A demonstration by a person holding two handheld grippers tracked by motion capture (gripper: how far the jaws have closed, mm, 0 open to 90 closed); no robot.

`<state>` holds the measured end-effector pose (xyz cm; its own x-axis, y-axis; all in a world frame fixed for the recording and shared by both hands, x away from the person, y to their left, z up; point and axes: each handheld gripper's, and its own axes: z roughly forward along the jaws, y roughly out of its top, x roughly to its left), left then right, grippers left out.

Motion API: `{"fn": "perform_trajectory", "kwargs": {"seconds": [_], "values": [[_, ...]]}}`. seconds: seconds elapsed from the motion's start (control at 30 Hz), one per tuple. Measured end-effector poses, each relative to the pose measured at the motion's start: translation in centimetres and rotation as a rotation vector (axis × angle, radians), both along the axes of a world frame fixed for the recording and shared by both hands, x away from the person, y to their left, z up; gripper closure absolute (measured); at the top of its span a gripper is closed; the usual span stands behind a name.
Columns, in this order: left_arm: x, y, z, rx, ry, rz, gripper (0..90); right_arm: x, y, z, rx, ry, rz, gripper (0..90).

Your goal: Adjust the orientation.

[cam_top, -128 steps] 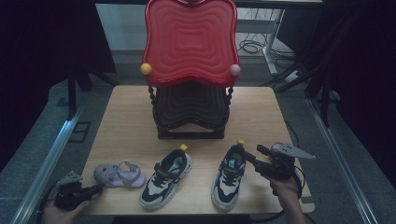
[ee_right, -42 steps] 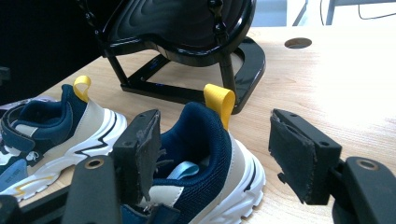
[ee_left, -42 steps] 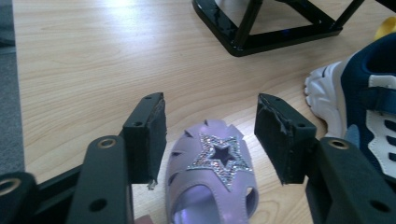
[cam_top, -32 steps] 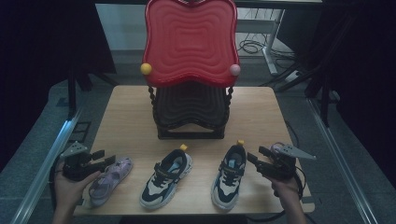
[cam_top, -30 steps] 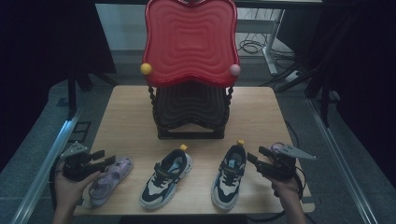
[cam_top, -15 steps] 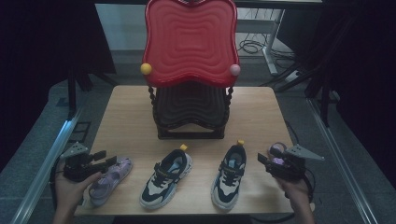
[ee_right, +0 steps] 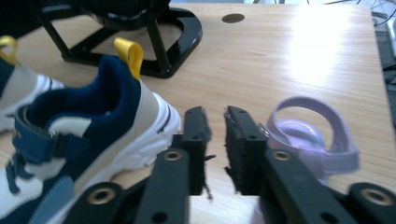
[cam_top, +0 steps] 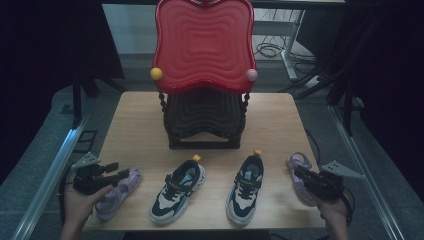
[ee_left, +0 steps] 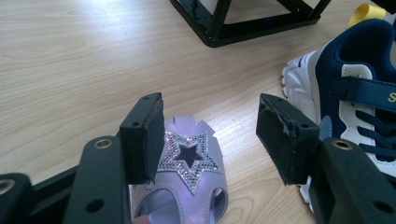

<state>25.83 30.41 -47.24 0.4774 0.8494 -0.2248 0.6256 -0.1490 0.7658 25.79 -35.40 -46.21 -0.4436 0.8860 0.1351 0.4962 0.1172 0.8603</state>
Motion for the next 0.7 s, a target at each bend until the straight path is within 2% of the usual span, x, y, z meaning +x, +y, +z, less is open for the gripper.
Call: {"fn": "perform_trajectory", "kwargs": {"seconds": [0.13,0.4,0.43,0.6,0.7], "values": [[0.1,-0.2,0.0,0.001,-0.001,-0.004,41.7,-0.6,-1.0,-0.1,-0.032,0.004,-0.002,88.6],[0.1,0.2,-0.4,0.005,0.013,0.007,41.7,-1.1,-3.3,-0.7,-0.070,0.024,-0.056,89.4],[0.0,0.2,-0.4,0.005,0.012,0.007,41.7,-1.2,-4.0,-0.7,-0.081,0.028,-0.074,89.4],[0.1,0.1,-0.5,0.008,0.015,0.005,41.7,-1.4,-5.3,-1.0,-0.077,0.037,-0.089,89.5],[0.1,0.1,-0.7,0.009,0.021,0.008,41.7,-1.4,-6.7,-1.8,-0.072,0.062,-0.116,89.5]]}}
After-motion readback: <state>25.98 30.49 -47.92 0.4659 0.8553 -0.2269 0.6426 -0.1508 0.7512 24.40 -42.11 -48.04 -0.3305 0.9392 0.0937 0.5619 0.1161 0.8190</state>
